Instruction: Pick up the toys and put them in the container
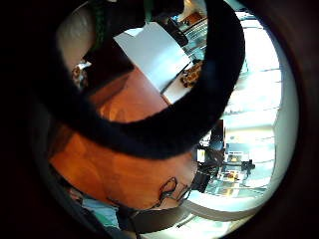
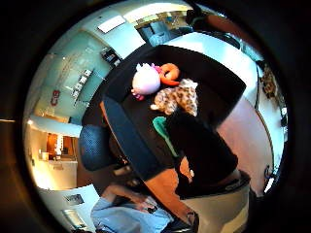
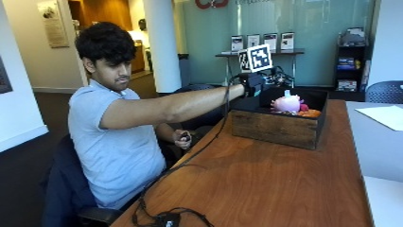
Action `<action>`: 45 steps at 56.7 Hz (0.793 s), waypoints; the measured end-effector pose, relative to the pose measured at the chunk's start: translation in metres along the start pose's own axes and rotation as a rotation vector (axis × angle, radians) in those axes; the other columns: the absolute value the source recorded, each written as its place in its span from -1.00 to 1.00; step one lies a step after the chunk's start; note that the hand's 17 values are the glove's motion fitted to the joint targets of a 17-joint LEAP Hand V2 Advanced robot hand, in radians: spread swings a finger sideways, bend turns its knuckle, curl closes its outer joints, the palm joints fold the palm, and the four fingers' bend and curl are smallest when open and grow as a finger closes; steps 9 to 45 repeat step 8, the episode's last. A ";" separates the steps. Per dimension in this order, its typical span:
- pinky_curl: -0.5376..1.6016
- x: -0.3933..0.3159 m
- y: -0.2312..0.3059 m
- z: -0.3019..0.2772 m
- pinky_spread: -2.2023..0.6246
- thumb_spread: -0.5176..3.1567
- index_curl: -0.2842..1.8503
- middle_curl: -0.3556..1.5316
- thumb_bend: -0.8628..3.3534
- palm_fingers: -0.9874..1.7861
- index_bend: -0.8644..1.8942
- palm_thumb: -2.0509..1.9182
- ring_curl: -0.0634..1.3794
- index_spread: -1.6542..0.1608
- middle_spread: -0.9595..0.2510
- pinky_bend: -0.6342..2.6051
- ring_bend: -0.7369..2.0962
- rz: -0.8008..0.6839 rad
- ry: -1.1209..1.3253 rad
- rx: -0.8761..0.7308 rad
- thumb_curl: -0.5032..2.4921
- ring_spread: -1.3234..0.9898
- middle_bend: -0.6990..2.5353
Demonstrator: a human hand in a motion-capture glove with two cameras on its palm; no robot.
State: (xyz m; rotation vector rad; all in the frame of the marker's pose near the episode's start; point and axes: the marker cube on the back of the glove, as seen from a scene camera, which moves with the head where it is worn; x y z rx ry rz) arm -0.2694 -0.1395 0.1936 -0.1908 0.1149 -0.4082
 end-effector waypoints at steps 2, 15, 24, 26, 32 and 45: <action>-0.21 0.007 0.006 0.008 0.60 0.05 -0.35 -0.36 -0.62 -0.34 -0.18 -0.02 -0.53 0.45 0.56 -0.14 -0.34 0.009 0.014 -0.005 -0.59 0.09 -0.48; -0.21 0.023 0.023 0.026 0.60 0.06 -0.35 -0.36 -0.62 -0.33 -0.18 -0.02 -0.52 0.44 0.56 -0.14 -0.35 0.001 0.032 0.003 -0.59 0.08 -0.48; -0.21 0.023 0.023 0.026 0.60 0.06 -0.35 -0.36 -0.62 -0.33 -0.18 -0.02 -0.52 0.44 0.56 -0.14 -0.35 0.001 0.032 0.003 -0.59 0.08 -0.48; -0.21 0.023 0.023 0.026 0.60 0.06 -0.35 -0.36 -0.62 -0.33 -0.18 -0.02 -0.52 0.44 0.56 -0.14 -0.35 0.001 0.032 0.003 -0.59 0.08 -0.48; -0.21 0.023 0.023 0.026 0.60 0.06 -0.35 -0.36 -0.62 -0.33 -0.18 -0.02 -0.52 0.44 0.56 -0.14 -0.35 0.001 0.032 0.003 -0.59 0.08 -0.48; -0.21 0.023 0.023 0.026 0.60 0.06 -0.35 -0.36 -0.62 -0.33 -0.18 -0.02 -0.52 0.44 0.56 -0.14 -0.35 0.001 0.032 0.003 -0.59 0.08 -0.48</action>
